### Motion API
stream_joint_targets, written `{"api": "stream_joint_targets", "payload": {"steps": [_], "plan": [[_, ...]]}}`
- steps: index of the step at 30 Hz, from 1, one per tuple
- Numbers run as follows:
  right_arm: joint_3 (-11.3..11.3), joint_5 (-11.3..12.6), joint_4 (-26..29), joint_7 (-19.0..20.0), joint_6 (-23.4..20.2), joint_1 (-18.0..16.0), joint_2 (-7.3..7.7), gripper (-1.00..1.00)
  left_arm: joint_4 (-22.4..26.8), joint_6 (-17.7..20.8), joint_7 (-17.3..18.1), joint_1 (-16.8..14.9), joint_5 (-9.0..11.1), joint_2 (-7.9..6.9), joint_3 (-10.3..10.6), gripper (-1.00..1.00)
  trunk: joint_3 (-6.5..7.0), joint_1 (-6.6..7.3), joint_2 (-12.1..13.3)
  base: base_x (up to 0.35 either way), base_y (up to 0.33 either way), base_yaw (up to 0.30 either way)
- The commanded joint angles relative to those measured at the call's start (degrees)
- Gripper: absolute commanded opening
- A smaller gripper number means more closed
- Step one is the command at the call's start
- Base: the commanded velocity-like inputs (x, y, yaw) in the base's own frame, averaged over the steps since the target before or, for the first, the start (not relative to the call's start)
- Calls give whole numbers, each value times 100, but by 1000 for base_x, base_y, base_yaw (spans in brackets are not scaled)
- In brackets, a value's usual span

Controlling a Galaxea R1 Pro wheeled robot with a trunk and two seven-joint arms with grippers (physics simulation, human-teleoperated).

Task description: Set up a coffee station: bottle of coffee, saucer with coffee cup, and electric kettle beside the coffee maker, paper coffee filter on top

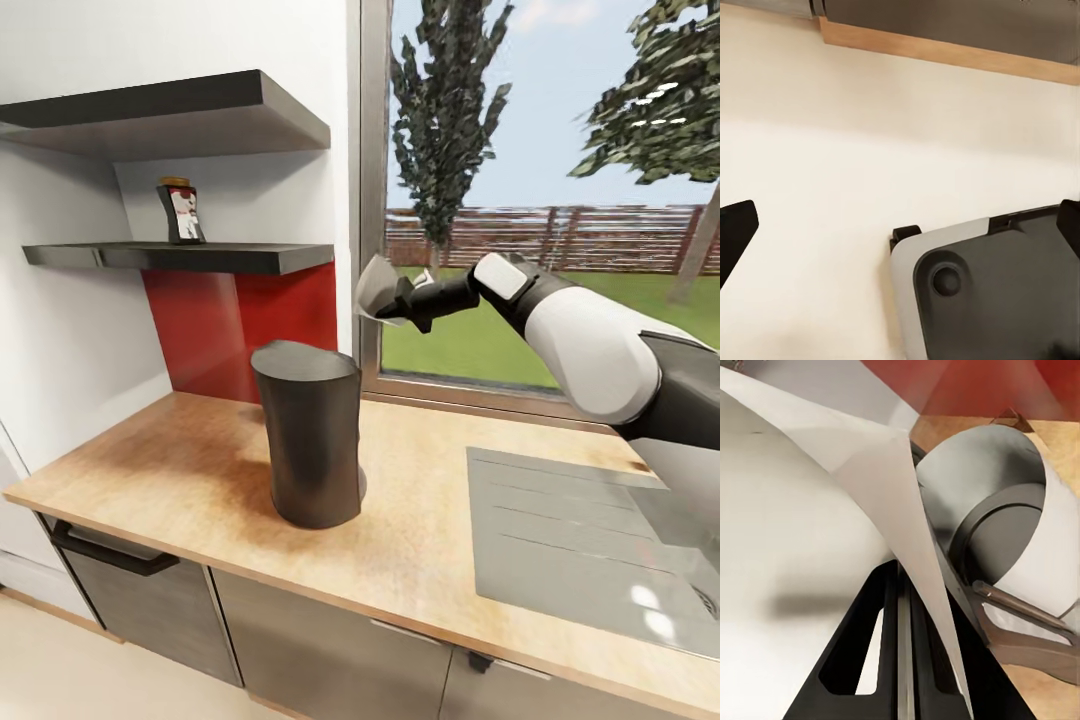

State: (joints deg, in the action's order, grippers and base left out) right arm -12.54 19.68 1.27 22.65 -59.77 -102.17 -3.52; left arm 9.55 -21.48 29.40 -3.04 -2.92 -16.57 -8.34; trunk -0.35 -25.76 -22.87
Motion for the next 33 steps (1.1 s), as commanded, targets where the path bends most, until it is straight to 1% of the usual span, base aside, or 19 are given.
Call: {"api": "stream_joint_targets", "payload": {"steps": [1,10,14,16,19,21,23,29,31,33], "plan": [[-5,10,5,-4,-23,2,0,-100,-5,-14,30,-1,-32,2,-45,100,-4,-3,-4,79,-63,0],[-3,2,-2,-7,-23,9,-1,-100,-6,-10,23,-2,-19,10,-45,100,-4,-3,-4,151,-150,0],[-3,-12,-4,-38,-23,121,0,-100,-6,-6,17,-1,-9,6,-49,100,-4,-3,-4,35,-32,0],[-3,-18,-4,-269,-23,200,1,-100,-6,-6,15,-3,-8,5,-48,100,-4,-3,-4,8,-8,0],[-7,3,-1,-931,-23,243,0,-100,-6,-6,14,-2,-7,7,-48,100,-4,-3,-4,3,-3,0],[-15,33,3,-1248,-23,253,-2,-100,-6,-5,13,0,-2,7,-51,100,-4,-3,-4,1,-1,0],[-27,65,4,-1397,-23,257,-15,-100,-7,-5,13,-2,0,7,-53,100,-4,-3,-4,0,0,0],[-42,87,12,-1581,-23,247,-39,-100,-13,-5,10,-2,2,6,-58,100,-9,-3,-4,0,0,0],[-44,92,13,-1688,-23,214,-48,-100,-19,-5,8,1,2,5,-60,100,-15,-3,-4,0,0,0],[-46,95,13,-1847,-23,98,-79,-100,-32,-5,6,-2,2,7,-61,100,-21,-3,-4,0,0,0]]}}
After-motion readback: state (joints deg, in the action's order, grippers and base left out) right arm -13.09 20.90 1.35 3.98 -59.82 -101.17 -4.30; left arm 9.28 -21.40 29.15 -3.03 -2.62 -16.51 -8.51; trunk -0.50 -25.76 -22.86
